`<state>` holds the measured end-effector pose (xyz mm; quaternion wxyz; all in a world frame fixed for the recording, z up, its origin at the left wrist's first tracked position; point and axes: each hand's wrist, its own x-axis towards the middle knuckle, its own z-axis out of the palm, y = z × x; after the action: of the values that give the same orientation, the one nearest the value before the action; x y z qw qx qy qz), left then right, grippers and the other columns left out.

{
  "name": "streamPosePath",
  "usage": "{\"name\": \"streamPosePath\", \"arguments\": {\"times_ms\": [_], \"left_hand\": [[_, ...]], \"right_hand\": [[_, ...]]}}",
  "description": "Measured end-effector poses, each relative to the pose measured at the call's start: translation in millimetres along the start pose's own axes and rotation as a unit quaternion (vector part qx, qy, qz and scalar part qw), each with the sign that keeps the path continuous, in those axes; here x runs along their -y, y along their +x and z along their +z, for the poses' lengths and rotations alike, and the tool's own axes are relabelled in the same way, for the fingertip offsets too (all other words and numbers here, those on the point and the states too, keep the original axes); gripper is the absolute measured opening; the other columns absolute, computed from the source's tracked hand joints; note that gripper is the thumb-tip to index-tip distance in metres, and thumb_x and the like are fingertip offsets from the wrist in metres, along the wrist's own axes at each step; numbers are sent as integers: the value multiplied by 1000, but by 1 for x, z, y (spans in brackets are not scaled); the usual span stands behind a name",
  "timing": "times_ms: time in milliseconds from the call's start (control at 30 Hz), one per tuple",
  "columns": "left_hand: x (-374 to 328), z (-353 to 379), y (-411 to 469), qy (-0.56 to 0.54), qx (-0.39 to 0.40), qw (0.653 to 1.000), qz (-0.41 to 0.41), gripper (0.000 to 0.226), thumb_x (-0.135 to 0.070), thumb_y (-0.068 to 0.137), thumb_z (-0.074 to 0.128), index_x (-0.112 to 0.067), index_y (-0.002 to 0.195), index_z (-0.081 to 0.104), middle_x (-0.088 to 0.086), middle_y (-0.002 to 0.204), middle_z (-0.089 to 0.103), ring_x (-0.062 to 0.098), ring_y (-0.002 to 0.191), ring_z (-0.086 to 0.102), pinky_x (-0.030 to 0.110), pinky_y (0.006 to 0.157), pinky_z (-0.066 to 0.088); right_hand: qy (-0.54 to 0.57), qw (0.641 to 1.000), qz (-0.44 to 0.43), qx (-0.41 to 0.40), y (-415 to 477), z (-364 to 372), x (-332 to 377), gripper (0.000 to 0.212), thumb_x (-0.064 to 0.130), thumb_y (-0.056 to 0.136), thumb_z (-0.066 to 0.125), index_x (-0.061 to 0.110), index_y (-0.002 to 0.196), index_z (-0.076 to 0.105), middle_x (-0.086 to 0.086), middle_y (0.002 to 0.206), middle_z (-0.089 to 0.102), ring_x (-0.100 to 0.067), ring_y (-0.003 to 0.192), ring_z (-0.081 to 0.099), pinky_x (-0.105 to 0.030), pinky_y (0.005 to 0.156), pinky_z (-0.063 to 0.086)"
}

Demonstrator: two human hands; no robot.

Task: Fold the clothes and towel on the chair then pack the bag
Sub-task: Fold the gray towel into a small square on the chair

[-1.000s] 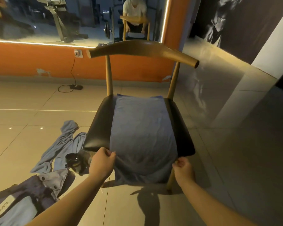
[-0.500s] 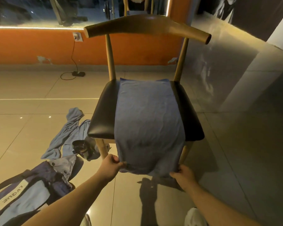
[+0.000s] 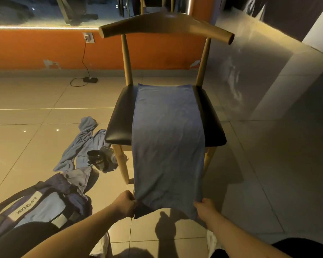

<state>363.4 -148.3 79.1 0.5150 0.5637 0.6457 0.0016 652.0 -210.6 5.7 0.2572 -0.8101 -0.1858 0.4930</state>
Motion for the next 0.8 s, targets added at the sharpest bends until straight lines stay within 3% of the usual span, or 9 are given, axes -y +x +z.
{"name": "streamPosePath", "arguments": {"times_ms": [67, 133, 200, 333, 433, 500, 633, 700, 800], "left_hand": [[0, -2, -7, -7, -22, 1000, -10, 23, -32, 101, 59, -12, 90, 60, 12, 90, 73, 27, 85, 74, 34, 79, 63], [-1, -7, -12, 0, -40, 999, 1, 28, -31, 100, 59, -8, 85, 66, 8, 78, 70, 28, 83, 73, 27, 71, 59], [-4, -13, -20, -16, -45, 999, 12, 29, -27, 99, 61, -7, 80, 68, 11, 71, 68, 27, 77, 71, 29, 68, 58], [-20, -24, -54, -87, -41, 995, 31, 29, -22, 97, 65, -5, 74, 62, 13, 72, 62, 24, 73, 65, 48, 88, 59], [-35, -29, -89, -196, -26, 979, 56, 17, -9, 95, 68, -5, 83, 57, 19, 85, 65, 32, 83, 69, 51, 92, 60], [-41, -35, -107, -222, 5, 972, 82, 15, -3, 94, 67, -5, 91, 53, 25, 96, 64, 35, 88, 67, 53, 93, 59], [-37, -43, -113, -184, -12, 975, 126, 27, 0, 89, 71, -9, 105, 52, 20, 117, 61, 35, 98, 69, 47, 87, 62], [-36, -46, -113, -131, -70, 974, 169, 35, -4, 89, 73, -18, 114, 53, 6, 126, 56, 28, 98, 70, 37, 80, 63], [-41, -55, -115, -97, -140, 956, 239, 26, -10, 94, 71, -27, 112, 62, -9, 123, 61, 20, 93, 72, 28, 74, 61]], "right_hand": [[6, 1000, 2, -15, -12, -2, 1, 13, 13, 101, 59, 1, 104, 62, -24, 114, 67, -38, 99, 66, -47, 77, 58], [9, 1000, -3, -28, -21, -6, 2, 19, 19, 104, 55, 5, 91, 59, -22, 111, 68, -36, 91, 66, -35, 55, 53], [3, 999, -15, -35, -31, -13, 5, 25, 22, 105, 53, 1, 96, 62, -19, 104, 68, -36, 86, 67, -27, 48, 46], [21, 995, -58, -82, -66, -28, 26, 16, 18, 101, 58, 4, 96, 60, -19, 92, 67, -33, 70, 65, -37, 56, 56], [82, 986, -123, -75, -97, -43, 49, 12, 12, 101, 59, 13, 89, 56, -17, 93, 65, -29, 63, 63, -31, 43, 53], [104, 979, -161, -67, -114, -54, 61, 5, 11, 101, 59, 12, 106, 61, -14, 100, 66, -22, 66, 63, -25, 41, 52], [103, 971, -201, -74, -128, -74, 76, 16, 10, 102, 58, 3, 109, 69, -11, 102, 68, -10, 72, 59, -14, 46, 48], [100, 976, -187, -53, -128, -83, 81, 19, 15, 103, 56, 4, 106, 72, -16, 105, 71, -15, 77, 63, -22, 55, 50], [168, 972, -161, 13, -129, -96, 88, 28, 3, 99, 41, 2, 99, 69, -26, 105, 68, -30, 83, 66, -33, 63, 50]]}}
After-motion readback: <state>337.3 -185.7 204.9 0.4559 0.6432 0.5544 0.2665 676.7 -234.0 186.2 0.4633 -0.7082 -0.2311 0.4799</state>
